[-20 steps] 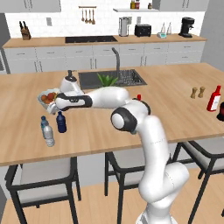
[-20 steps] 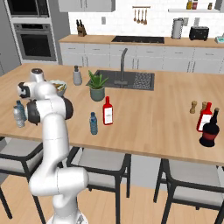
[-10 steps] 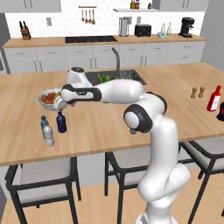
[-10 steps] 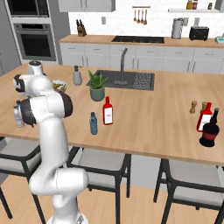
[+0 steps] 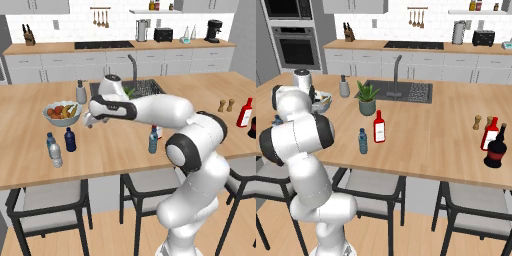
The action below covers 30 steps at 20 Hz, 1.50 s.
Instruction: Move the plastic bottles in the middle to the plastics group, and the glass bottles in the middle to the glass group.
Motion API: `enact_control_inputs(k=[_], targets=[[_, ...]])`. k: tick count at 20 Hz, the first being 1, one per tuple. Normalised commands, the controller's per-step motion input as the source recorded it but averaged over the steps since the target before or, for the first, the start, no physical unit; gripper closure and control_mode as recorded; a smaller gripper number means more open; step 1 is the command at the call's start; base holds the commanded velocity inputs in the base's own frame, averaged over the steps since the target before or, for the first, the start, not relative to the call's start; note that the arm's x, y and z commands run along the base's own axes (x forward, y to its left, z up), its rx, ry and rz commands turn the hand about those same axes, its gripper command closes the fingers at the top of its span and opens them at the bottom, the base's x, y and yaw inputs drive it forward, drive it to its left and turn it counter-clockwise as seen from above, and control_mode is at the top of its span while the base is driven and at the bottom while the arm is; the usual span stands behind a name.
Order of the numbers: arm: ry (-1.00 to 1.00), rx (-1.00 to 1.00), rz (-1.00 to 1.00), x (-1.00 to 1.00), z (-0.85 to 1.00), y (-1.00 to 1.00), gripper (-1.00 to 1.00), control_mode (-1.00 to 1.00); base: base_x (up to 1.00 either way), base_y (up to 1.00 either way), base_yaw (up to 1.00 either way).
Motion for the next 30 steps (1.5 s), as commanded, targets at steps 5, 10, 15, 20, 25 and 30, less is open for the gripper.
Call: enact_control_inputs(k=[5, 10, 15, 20, 25, 30], targets=[[0.00, 0.10, -0.16, -0.46, 0.13, -1.00, -1.00, -1.00, 0.00, 0.00, 0.00], [0.00, 0.12, -0.14, -0.32, 0.00, -0.99, -1.00, -1.00, 0.00, 0.00, 0.00], [0.00, 0.07, -0.08, -0.06, 0.00, -0.85, -1.00, -1.00, 0.00, 0.00, 0.00], [0.00, 0.00, -0.12, 0.00, 0.00, -0.79, -1.00, -1.00, 0.00, 0.00, 0.00], [0.00, 0.00, -0.13, 0.00, 0.00, -0.45, -1.00, -1.00, 0.00, 0.00, 0.00], [0.00, 0.00, -0.11, 0.00, 0.00, -0.14, -1.00, -1.00, 0.00, 0.00, 0.00]])
